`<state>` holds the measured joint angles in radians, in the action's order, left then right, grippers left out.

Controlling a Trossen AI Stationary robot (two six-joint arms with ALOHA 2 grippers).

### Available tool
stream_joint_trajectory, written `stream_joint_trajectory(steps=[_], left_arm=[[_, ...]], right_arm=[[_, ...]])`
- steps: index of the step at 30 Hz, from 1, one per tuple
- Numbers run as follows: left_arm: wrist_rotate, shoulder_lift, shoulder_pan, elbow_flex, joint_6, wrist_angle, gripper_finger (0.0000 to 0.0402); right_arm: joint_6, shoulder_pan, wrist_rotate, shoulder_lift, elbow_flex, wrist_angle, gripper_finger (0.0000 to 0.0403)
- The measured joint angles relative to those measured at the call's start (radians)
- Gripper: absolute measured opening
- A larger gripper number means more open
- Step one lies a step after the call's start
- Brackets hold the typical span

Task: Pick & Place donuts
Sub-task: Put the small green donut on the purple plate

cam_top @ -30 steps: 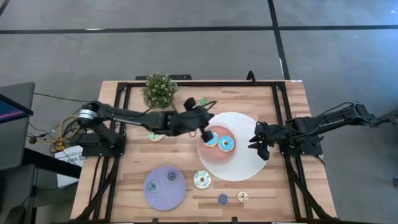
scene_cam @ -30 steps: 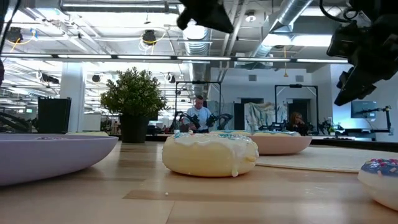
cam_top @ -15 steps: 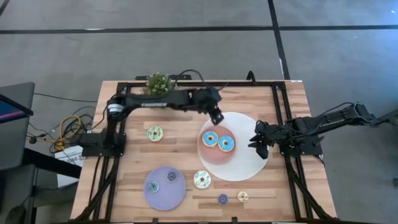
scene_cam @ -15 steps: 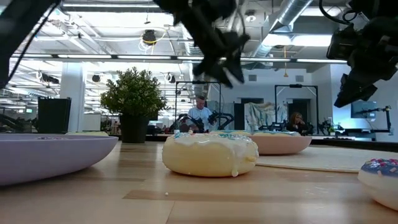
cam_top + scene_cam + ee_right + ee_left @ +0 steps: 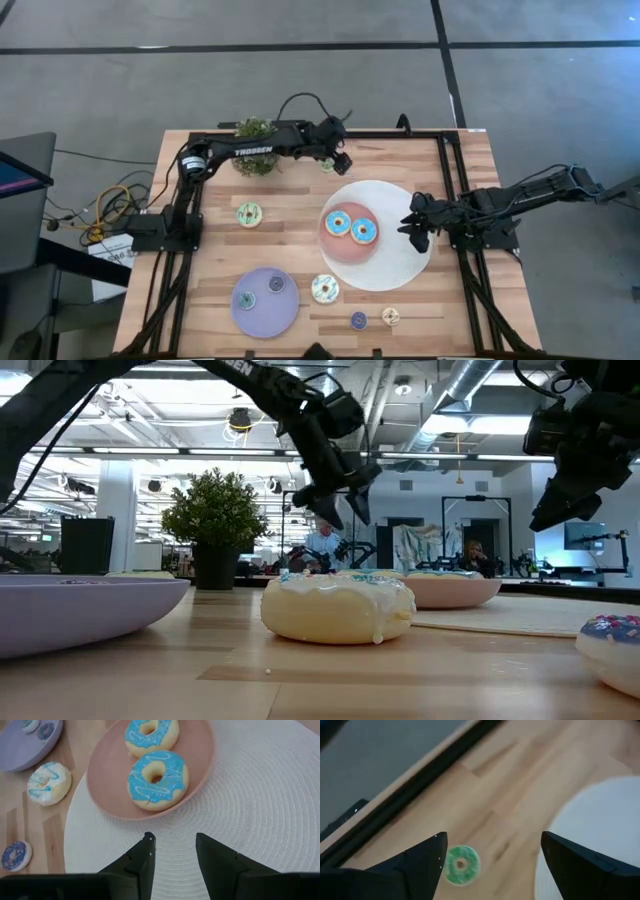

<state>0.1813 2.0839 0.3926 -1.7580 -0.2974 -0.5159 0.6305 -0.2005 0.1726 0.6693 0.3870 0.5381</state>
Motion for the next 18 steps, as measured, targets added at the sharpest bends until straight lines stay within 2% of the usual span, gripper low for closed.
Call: stream_joint_trajectory(steps=[8,15,18], left_arm=[[-0.051,0.074,0.037,0.002,-0.003,0.012,0.0316],[-0.033,0.139,0.033,0.002,-0.006,0.008,0.0316],[0.013,0.146,0.034,0.002,-0.015,-0.037,0.0316]], right_arm=[[0.039,0.000,0.014,0.000,0.000,-0.004,0.0131],[0.078,0.000,0.014,0.000,0.001,0.000,0.0131],[0.087,0.000,0.013,0.000,0.000,0.000,0.0131]])
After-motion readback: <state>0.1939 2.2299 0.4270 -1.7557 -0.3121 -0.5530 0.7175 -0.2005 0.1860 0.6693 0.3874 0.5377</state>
